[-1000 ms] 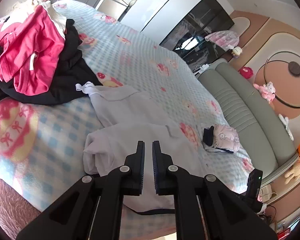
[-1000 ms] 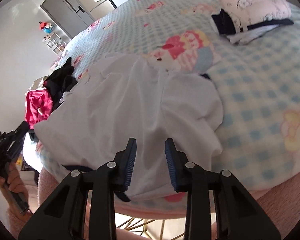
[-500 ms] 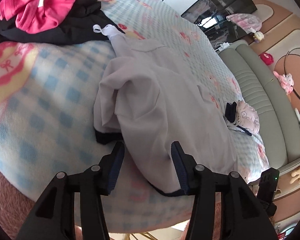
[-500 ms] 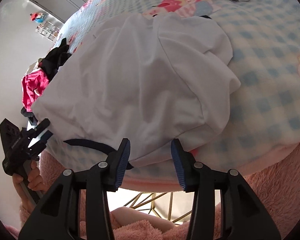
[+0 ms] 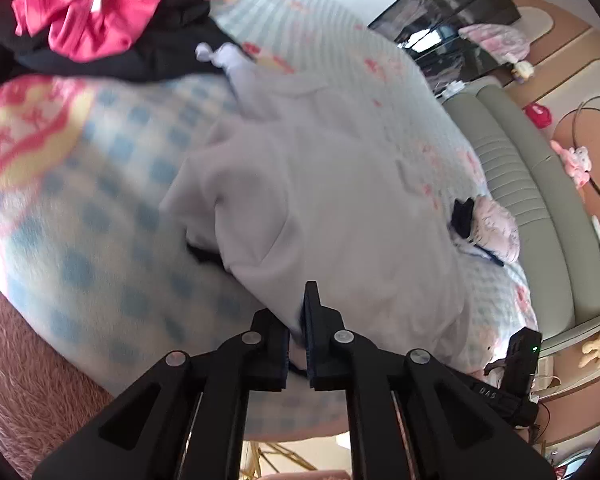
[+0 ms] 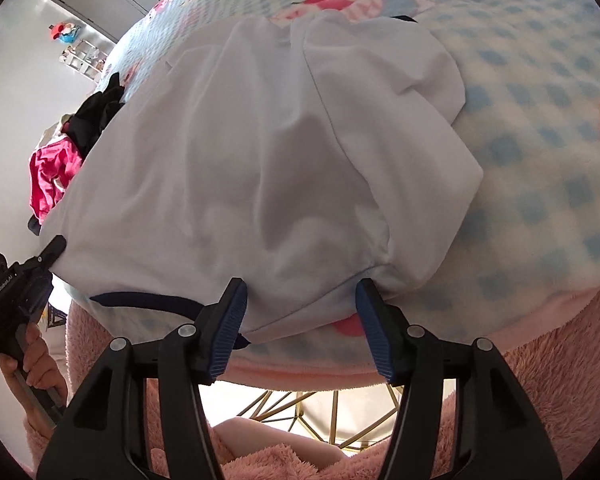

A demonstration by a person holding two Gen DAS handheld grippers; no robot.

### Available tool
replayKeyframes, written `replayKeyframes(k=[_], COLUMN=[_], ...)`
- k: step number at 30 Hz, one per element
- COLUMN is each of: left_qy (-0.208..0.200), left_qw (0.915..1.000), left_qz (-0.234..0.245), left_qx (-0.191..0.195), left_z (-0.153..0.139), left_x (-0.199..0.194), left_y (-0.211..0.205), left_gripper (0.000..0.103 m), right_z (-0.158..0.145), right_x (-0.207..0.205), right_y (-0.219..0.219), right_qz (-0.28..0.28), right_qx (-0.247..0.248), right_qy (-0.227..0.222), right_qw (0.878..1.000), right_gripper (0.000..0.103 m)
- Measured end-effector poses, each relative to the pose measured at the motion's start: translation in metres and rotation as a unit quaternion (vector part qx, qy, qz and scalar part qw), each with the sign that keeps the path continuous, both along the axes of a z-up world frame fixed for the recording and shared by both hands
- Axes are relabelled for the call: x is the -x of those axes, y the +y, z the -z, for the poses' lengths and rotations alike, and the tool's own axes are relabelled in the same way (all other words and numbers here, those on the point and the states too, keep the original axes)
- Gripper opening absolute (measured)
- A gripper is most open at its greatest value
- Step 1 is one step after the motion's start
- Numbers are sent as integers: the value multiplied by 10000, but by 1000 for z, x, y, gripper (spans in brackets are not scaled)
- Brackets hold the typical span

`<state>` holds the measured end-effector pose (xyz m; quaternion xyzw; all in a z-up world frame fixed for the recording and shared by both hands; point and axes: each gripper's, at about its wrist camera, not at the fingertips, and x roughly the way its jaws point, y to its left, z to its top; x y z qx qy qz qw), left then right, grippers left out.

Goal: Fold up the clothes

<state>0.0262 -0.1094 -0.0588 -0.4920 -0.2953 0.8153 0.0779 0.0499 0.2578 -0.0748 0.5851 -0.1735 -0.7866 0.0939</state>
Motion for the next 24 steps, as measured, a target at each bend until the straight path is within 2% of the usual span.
replayKeyframes(k=[1, 2, 5, 8, 9, 11, 12, 13, 14, 15, 16, 17, 18, 20, 22, 24], left_qy=[-325, -618, -723, -646, -510, -255, -182, -310, -525, -687, -684, -669, -599, -497, -367, -150], left_qw=[9994, 9976, 9966, 9942, 9954, 9984, 9981, 9966, 9947, 9926, 9903, 9870, 9855, 9854, 9854, 9869], left_qz=[59, 128, 143, 309, 342, 480, 577, 726, 881, 975, 1061, 1144, 1173, 1154, 1090, 1040], left_qx=[142, 281, 365, 803, 736, 163, -151, -240, -98, 240, 578, 914, 1068, 1147, 1256, 1224], left_z=[12, 22, 25, 10, 5, 0, 1, 5, 11, 15, 15, 16, 14, 12, 5, -7], left_x=[0, 2, 0, -2, -4, -7, -8, -6, -5, -6, -9, -13, -16, -17, -13, -9], left_y=[0, 2, 1, 7, 8, 7, 6, 10, 17, 24, 31, 37, 41, 43, 42, 40], left_gripper=[28, 31, 32, 32, 32, 35, 47, 59, 59, 58, 56, 55, 51, 45, 23, 18], right_z=[0, 0, -1, -2, -2, -2, -3, -3, -1, 0, 0, -1, -1, -4, -6, -8], right_x=[0, 0, -1, -4, -4, -5, -4, -4, -3, -1, -1, -1, -1, -4, -4, -3], right_y=[-2, -4, -5, 2, 4, 5, 4, 2, -2, -6, -10, -14, -17, -23, -23, -22], right_qz=[-28, -55, -83, 58, 95, 111, 51, -32, -154, -288, -387, -470, -552, -642, -575, -472], right_qx=[-83, -146, -222, -88, -24, 108, 199, 312, 445, 554, 498, 341, 184, -109, -159, -145], right_qy=[1, 4, 17, 56, 65, 92, 120, 144, 141, 117, 103, 94, 86, 136, 216, 300], right_qw=[10000, 9999, 9997, 9999, 9999, 9998, 9997, 9994, 9988, 9980, 9980, 9983, 9983, 9978, 9980, 9983], right_gripper=[58, 58, 58, 58, 58, 58, 60, 61, 61, 61, 61, 61, 61, 61, 61, 61])
